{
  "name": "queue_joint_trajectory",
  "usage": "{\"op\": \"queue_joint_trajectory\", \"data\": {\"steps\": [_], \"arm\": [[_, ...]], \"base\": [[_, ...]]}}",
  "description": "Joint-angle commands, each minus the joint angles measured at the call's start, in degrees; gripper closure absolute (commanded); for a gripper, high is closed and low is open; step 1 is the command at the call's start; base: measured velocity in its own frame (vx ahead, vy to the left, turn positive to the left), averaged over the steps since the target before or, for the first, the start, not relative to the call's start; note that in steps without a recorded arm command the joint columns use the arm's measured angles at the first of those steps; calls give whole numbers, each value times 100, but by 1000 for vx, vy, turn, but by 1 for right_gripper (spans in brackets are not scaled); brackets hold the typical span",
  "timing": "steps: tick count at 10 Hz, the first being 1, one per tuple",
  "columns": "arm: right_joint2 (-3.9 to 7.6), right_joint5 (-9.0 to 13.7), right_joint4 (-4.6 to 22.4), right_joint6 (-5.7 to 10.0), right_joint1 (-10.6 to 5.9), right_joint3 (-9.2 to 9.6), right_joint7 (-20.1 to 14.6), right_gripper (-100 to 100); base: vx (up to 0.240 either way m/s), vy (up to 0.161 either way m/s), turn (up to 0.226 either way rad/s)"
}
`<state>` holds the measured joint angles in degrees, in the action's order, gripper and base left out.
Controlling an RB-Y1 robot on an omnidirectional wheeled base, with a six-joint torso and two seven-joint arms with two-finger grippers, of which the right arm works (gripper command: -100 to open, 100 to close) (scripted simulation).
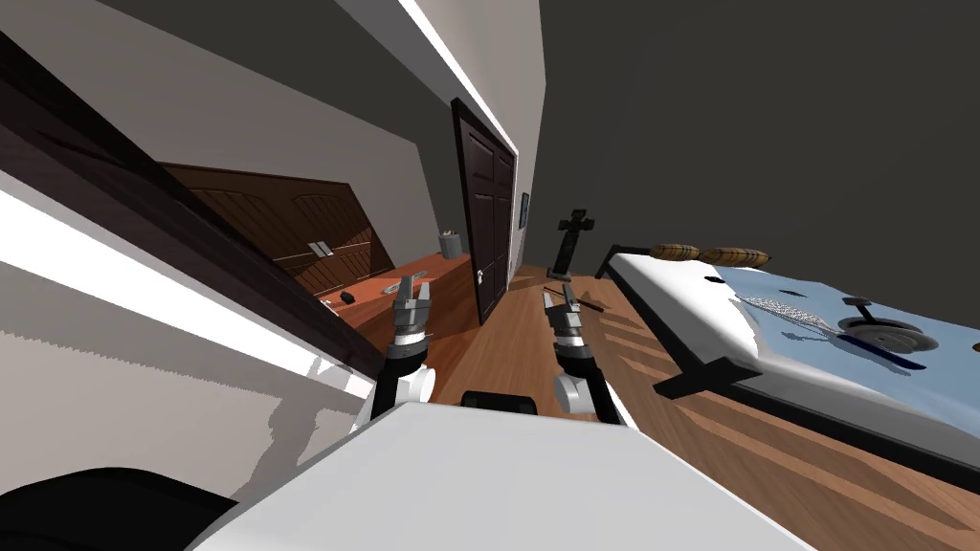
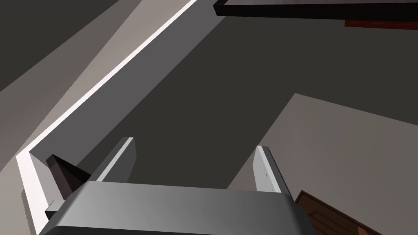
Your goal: Push the door open
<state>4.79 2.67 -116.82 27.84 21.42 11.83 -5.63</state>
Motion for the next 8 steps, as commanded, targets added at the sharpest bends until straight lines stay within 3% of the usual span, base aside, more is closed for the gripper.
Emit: {"op": "queue_joint_trajectory", "data": {"steps": [1, 3, 8], "arm": [[35, -7, 195, 20, -77, 194, -12, -100], [63, -20, 568, 109, -227, 458, -23, -100], [100, -41, 1149, 246, -461, 870, -40, -100]], "base": [[173, -37, 22], [211, -45, 24], [132, -18, 16]]}}
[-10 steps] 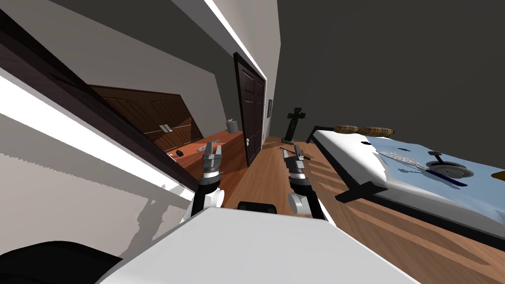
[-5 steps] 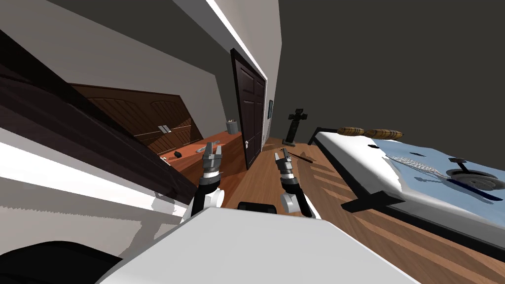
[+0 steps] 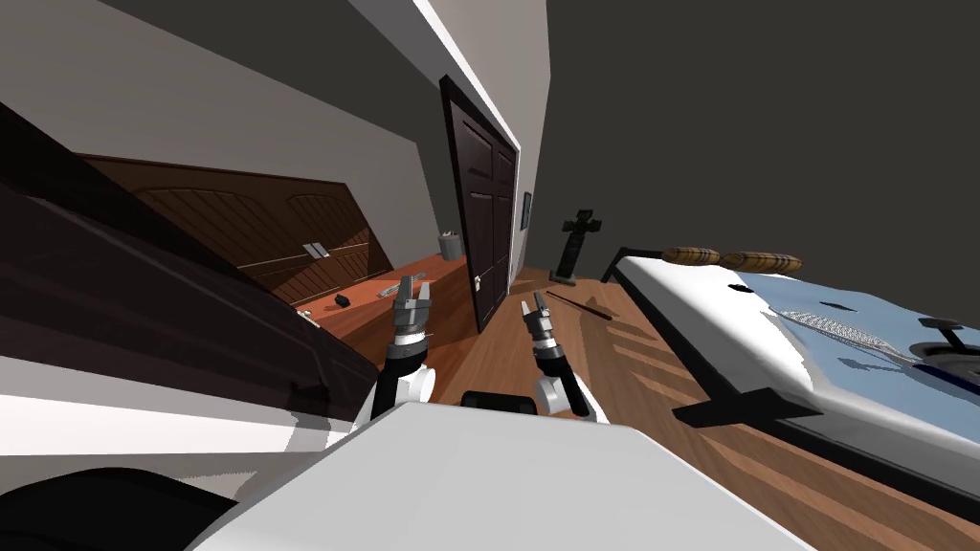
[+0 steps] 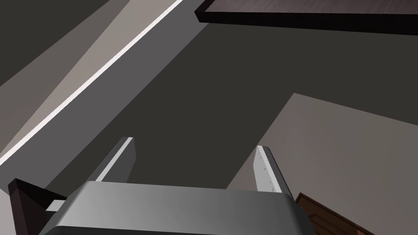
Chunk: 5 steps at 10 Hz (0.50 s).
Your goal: Push the door open
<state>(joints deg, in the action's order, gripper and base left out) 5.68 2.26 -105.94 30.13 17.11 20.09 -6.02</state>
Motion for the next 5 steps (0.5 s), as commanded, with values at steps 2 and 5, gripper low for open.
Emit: {"op": "queue_joint_trajectory", "data": {"steps": [2, 5], "arm": [[22, -6, 264, 65, -112, 188, -8, -100], [37, -17, 567, 137, -234, 403, -17, -100]], "base": [[98, -32, 14], [89, -15, 12]]}}
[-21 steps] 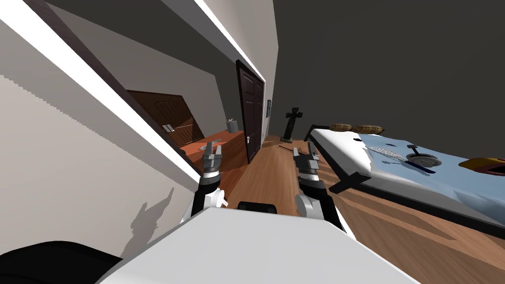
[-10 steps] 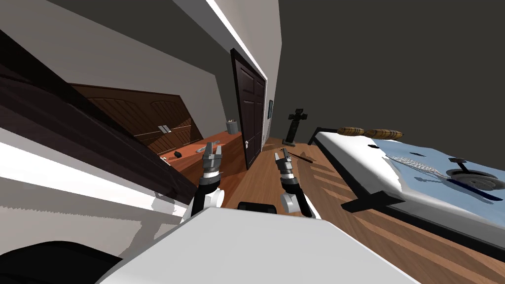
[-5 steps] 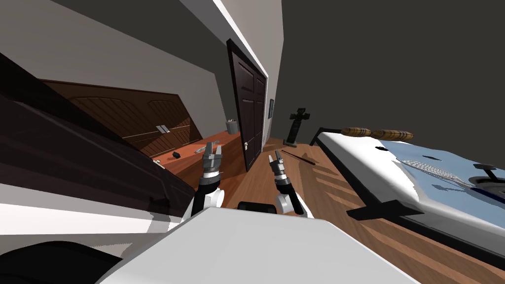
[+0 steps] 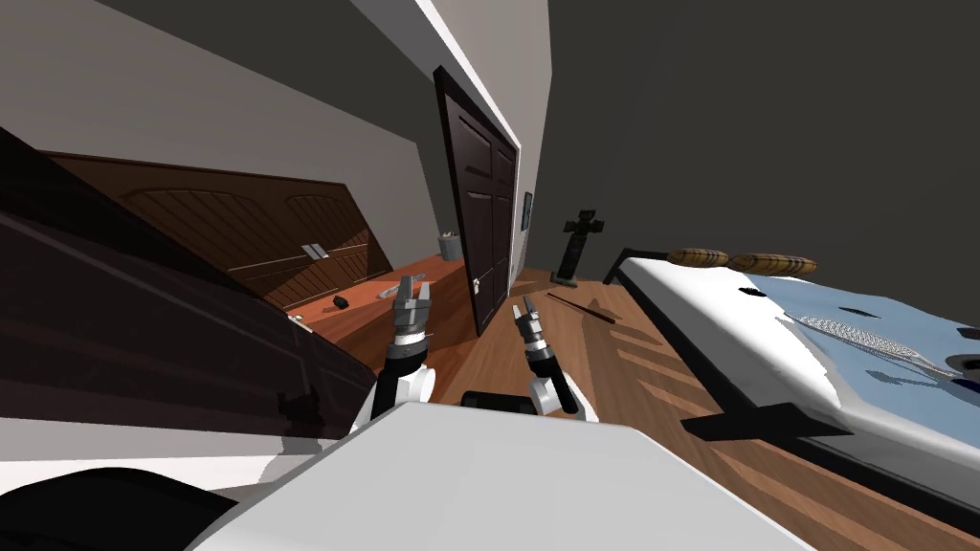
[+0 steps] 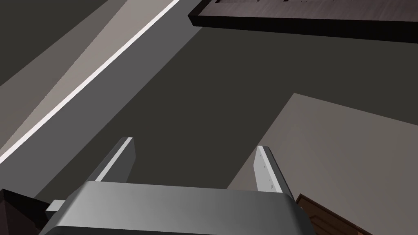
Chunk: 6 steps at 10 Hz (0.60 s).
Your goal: Push the door open
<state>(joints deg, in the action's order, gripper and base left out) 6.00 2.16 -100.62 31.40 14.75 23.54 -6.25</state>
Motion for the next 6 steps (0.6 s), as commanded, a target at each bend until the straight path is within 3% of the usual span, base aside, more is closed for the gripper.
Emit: {"op": "queue_joint_trajectory", "data": {"steps": [1, 6], "arm": [[14, -14, 242, 59, -81, 205, -1, -100], [39, -40, 971, 232, -375, 722, -22, -100]], "base": [[134, -37, 23], [159, -40, 21]]}}
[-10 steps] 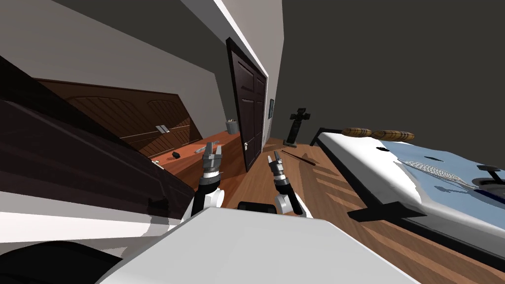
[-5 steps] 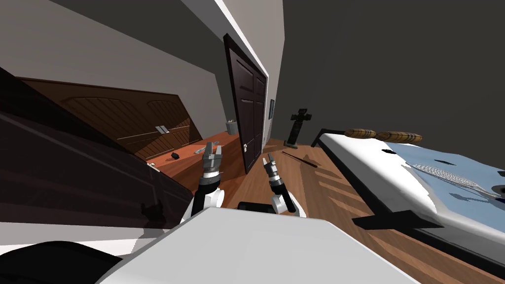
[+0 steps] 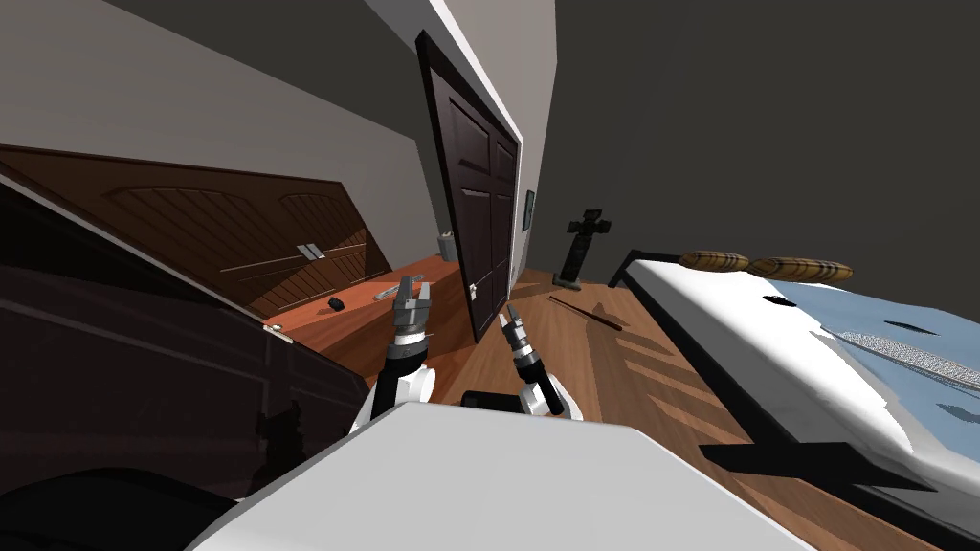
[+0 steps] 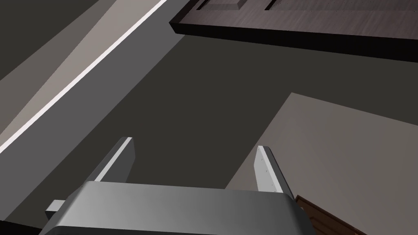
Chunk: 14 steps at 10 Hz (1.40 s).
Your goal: Push the door open
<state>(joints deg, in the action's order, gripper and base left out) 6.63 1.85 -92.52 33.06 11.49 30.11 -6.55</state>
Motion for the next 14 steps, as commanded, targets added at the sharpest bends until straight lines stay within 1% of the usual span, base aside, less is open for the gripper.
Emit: {"op": "queue_joint_trajectory", "data": {"steps": [1, 5, 6, 11, 12, 14], "arm": [[-25, -9, 161, 66, -49, 65, 8, -100], [-15, -24, 577, 165, -217, 360, -5, -100], [-10, -31, 786, 214, -301, 508, -11, -100], [-2, -49, 1292, 334, -504, 866, -26, -100], [1, -56, 1494, 382, -586, 1010, -32, -100], [3, -63, 1687, 428, -663, 1147, -38, -100]], "base": [[68, -13, 6], [75, -16, 11], [130, -22, 25], [116, -34, 14], [127, -20, 24], [123, -26, 14]]}}
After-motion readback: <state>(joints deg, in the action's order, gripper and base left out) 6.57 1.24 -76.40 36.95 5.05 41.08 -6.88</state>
